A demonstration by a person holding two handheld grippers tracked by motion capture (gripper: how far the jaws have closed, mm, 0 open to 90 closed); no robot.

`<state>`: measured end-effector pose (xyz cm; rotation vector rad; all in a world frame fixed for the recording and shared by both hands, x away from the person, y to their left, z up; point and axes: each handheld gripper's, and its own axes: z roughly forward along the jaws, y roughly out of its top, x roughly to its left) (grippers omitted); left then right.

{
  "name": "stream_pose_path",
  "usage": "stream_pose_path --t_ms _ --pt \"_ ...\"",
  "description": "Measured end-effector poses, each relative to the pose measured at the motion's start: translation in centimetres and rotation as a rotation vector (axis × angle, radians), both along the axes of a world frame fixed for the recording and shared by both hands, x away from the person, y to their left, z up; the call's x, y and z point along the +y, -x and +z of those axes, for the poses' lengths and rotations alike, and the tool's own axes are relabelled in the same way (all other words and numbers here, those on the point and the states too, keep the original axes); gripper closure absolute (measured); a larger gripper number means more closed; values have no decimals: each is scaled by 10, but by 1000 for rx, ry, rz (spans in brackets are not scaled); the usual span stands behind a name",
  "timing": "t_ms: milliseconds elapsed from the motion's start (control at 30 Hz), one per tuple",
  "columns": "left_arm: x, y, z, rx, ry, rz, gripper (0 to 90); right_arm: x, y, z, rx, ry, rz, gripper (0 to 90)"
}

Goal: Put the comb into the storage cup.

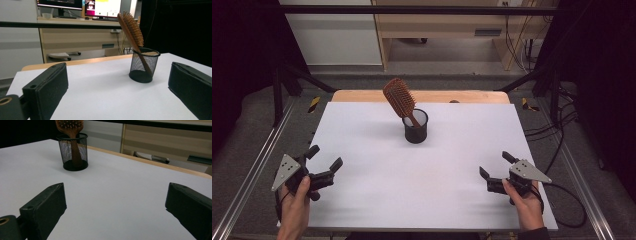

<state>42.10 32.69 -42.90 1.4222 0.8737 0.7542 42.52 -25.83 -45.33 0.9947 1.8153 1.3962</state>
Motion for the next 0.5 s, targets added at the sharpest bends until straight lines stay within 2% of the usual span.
stream_pose_path --t_ms 67,233,500 --pt "-2 1 -1 -15 11 -2 28 1 -1 -1 0 -7 4 35" --pt "-7 3 -1 -32 4 -1 28 4 -2 -2 6 -12 15 34" --pt "-7 3 -5 -28 -5 9 28 9 -4 -4 14 -9 28 33"
